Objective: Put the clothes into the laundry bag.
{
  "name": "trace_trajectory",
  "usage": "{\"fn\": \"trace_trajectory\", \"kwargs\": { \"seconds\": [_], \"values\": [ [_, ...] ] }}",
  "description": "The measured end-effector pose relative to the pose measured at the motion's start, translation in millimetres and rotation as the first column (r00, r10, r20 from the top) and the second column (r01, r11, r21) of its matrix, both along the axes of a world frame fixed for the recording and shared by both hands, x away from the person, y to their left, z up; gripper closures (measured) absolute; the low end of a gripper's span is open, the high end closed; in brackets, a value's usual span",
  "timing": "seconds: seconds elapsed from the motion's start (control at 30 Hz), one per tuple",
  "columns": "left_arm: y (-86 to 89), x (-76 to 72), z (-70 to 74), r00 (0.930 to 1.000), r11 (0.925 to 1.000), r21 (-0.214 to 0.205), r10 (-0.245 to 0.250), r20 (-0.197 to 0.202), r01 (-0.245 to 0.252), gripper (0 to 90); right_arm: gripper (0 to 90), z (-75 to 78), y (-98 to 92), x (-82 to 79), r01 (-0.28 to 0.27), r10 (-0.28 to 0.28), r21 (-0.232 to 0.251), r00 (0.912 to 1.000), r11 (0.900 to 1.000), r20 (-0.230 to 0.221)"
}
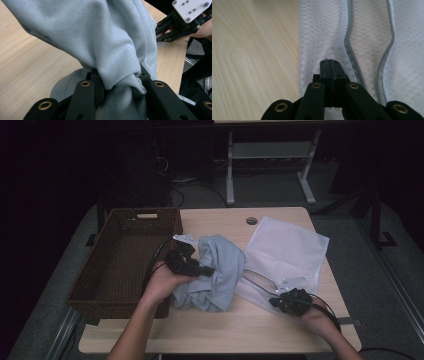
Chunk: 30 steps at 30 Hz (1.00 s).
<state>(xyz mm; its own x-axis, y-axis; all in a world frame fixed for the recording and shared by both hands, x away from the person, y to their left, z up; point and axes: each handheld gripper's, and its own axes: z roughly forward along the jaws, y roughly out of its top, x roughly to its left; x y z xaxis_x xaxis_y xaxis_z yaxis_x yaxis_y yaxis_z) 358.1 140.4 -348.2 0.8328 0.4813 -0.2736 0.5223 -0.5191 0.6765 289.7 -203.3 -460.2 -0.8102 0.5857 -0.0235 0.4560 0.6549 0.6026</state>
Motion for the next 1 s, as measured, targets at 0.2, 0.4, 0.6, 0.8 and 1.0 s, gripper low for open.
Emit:
{"fn": "trace_trajectory", "kwargs": {
  "seconds": [0.2,0.4,0.6,0.8,1.0],
  "values": [
    [2.1,1.1,-0.2,1.0,1.0,-0.009,0.003,-0.004,-0.003,68.4,88.9,-0.9,24.1,7.8,-0.038,0.038,0.024,0.9993,0.999,-0.005],
    [3.8,0.2,-0.8,0.9999,0.9999,-0.007,0.008,-0.01,-0.008,68.5,88.8,-0.3,50.7,11.5,-0.088,0.088,0.017,0.9961,0.996,-0.002],
    [5.6,0.7,-1.2,0.9999,0.9999,-0.007,0.01,-0.01,-0.01,68.5,86.0,-0.7,66.9,13.8,-0.12,0.12,0.023,0.9928,0.9925,0.006],
    [5.8,1.0,-4.8,0.9998,0.9999,-0.008,0.012,-0.018,-0.013,68.4,69.8,12.7,46.5,13.2,-0.095,0.093,0.124,0.9955,0.9877,0.016],
    [4.0,1.9,-6.3,0.9997,0.9999,-0.004,0.011,-0.021,-0.011,68.4,48.2,23.8,16.5,23.6,0.008,-0.017,0.197,0.9988,0.9804,0.046]
  ]
}}
